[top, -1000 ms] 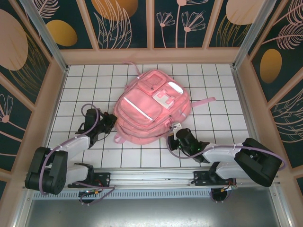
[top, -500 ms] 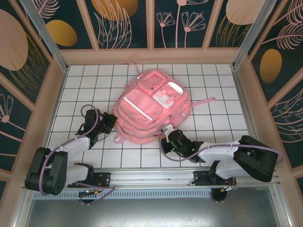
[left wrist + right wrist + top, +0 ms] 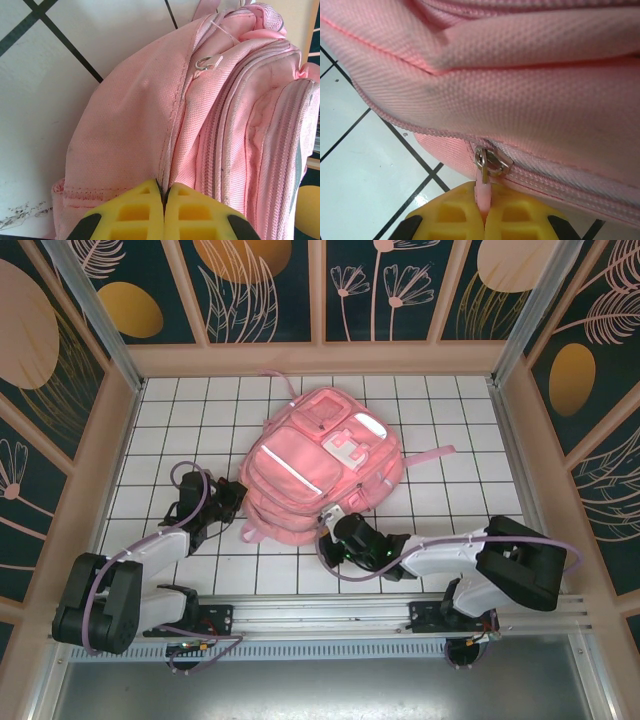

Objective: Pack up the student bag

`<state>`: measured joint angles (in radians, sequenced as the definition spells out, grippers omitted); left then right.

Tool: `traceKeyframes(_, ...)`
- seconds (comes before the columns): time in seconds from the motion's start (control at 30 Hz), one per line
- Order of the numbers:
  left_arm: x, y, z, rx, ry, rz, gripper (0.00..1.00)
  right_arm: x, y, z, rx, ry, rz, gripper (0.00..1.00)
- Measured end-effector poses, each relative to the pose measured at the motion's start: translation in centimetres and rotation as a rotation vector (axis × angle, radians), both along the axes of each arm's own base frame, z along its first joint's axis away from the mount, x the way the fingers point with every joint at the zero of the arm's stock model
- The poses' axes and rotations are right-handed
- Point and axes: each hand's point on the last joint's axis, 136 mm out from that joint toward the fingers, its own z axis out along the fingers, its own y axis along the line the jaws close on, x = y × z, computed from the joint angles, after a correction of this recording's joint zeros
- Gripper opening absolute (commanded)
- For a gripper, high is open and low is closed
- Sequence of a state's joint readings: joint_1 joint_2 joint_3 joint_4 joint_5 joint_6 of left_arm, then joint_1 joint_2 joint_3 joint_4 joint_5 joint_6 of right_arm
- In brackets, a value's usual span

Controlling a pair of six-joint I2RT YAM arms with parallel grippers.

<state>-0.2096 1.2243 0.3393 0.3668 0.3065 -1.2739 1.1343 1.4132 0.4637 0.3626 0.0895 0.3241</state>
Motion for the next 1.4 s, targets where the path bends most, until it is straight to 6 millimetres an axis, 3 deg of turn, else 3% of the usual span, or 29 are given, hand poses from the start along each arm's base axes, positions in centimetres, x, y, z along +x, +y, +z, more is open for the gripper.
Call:
traceKeyframes(0.13, -0.1, -0.2, 0.2, 0.01, -0.01, -0.006, 0.0, 0.4, 0.0, -0.1, -0.016, 0.012, -0.017, 0.0)
traceKeyframes(0.43, -0.9, -1.9, 1.4, 0.029, -0.05, -0.05, 0.0, 3.8, -1.7, 0.3, -0.042, 0.036, -0.098, 0.0)
traceKeyframes(0.93, -1.2, -6.3, 1.6, -0.009, -0.08, -0.087, 0.0, 9.4, -6.7, 0.8, -0.094, 0.065, -0.151, 0.0)
traceKeyframes(1.23, 1.1, -10.5, 0.7, 0.0, -0.067, -0.11, 0.0, 13.9, -8.8, 0.5, -0.135, 0.11, -0.231, 0.0)
traceKeyframes(1.4, 1.4, -11.8, 1.0, -0.018, -0.076, -0.128, 0.0, 14.2, -10.4, 0.6, -0.12, 0.102, -0.29, 0.0)
